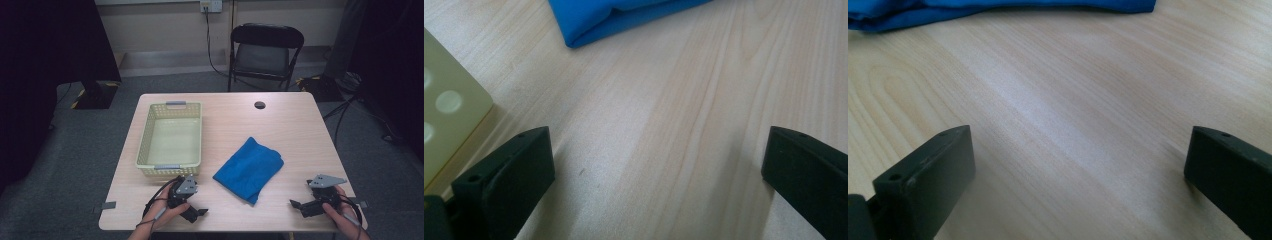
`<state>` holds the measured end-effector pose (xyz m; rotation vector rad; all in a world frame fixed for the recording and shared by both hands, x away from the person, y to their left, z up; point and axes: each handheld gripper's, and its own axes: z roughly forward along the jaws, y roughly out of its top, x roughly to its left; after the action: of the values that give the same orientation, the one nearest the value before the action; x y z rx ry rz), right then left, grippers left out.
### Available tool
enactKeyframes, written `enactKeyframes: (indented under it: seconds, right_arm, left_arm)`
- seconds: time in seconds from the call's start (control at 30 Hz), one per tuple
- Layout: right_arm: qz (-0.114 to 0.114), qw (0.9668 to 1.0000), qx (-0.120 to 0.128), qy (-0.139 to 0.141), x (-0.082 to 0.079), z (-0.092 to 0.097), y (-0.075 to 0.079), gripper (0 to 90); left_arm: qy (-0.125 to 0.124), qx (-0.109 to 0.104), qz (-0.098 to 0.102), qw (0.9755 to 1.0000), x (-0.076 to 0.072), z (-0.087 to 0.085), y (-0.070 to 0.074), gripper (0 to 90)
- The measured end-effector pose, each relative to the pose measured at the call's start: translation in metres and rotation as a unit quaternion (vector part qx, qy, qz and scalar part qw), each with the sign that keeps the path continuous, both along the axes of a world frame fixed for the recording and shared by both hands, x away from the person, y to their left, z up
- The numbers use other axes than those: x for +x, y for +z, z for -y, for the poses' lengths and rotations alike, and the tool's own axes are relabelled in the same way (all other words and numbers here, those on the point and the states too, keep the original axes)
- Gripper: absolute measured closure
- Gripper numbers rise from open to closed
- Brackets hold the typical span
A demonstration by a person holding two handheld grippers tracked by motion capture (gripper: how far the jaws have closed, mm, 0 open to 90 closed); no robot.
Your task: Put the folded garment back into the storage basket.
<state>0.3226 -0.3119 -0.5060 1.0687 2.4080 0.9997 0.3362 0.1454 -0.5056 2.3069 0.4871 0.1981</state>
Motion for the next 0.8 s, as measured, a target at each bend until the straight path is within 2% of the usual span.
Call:
enactKeyframes:
  seconds: [0.2,0.37,0.5,0.67,0.8]
  right_arm:
    - [0.000,1.0000,0.000,0.000,0.000,0.000,0.000,0.0]
    - [0.000,1.0000,0.000,0.000,0.000,0.000,0.000,0.0]
    - [0.000,1.0000,0.000,0.000,0.000,0.000,0.000,0.0]
    - [0.000,1.0000,0.000,0.000,0.000,0.000,0.000,0.0]
    - [0.000,1.0000,0.000,0.000,0.000,0.000,0.000,0.0]
  left_arm:
    - [-0.005,-0.001,-0.001,1.0000,0.001,-0.001,0.000,0.0]
    - [0.004,0.002,-0.001,1.0000,0.003,-0.001,0.000,0.0]
    - [0.011,0.016,-0.004,0.9998,0.003,0.001,0.004,1.5]
    - [0.012,0.021,-0.011,0.9996,0.003,0.002,0.006,2.8]
    - [0.010,0.015,-0.008,0.9998,0.003,0.004,0.013,4.0]
